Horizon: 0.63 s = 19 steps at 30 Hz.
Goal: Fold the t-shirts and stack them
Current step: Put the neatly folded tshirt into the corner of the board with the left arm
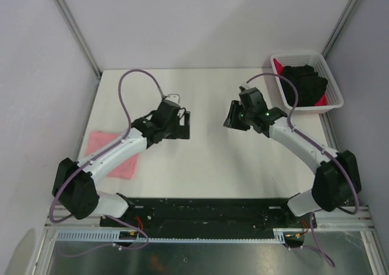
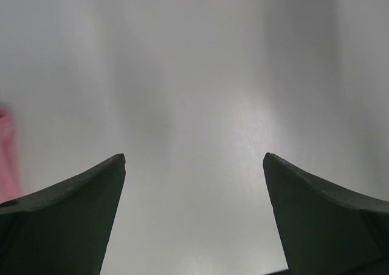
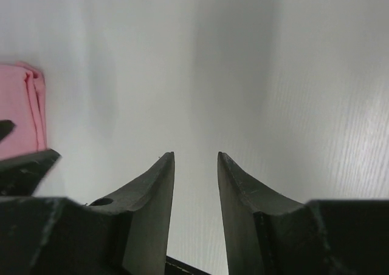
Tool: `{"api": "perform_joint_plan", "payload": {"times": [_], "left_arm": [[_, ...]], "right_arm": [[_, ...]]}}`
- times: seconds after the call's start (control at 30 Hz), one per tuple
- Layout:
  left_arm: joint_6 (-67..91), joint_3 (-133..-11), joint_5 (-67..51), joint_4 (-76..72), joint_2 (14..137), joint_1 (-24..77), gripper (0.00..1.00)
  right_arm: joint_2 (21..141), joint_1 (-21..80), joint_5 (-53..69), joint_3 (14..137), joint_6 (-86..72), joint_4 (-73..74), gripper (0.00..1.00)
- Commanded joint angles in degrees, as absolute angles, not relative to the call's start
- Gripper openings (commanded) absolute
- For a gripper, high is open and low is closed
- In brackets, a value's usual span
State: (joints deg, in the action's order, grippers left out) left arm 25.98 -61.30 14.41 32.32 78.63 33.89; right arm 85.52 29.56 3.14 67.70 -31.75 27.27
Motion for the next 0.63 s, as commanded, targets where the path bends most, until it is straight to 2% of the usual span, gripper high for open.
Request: {"api": "perform_joint_plan", "payload": {"times": [0.0,0.13,0.47,0.6], "left_arm": [[28.82,-61.11,9.66,25.12,76.95,38.45,0.99],[28.11,-60.29,7.88,23.47,75.79,39.42,0.99],[26.99,-59.44,10.14,23.22,70.94,39.84,0.99],[26.3,-58.88,11.69,23.03,68.72,39.89,0.99]], "right_arm": [[77.71,29.79,-2.44,64.37,-34.68,27.71,0.4],[72.72,29.79,-5.49,61.16,-35.9,28.32,0.46],[65.83,29.77,-9.11,58.58,-36.74,28.8,0.69],[65.15,29.79,-9.09,58.61,-36.54,28.18,0.73]]}}
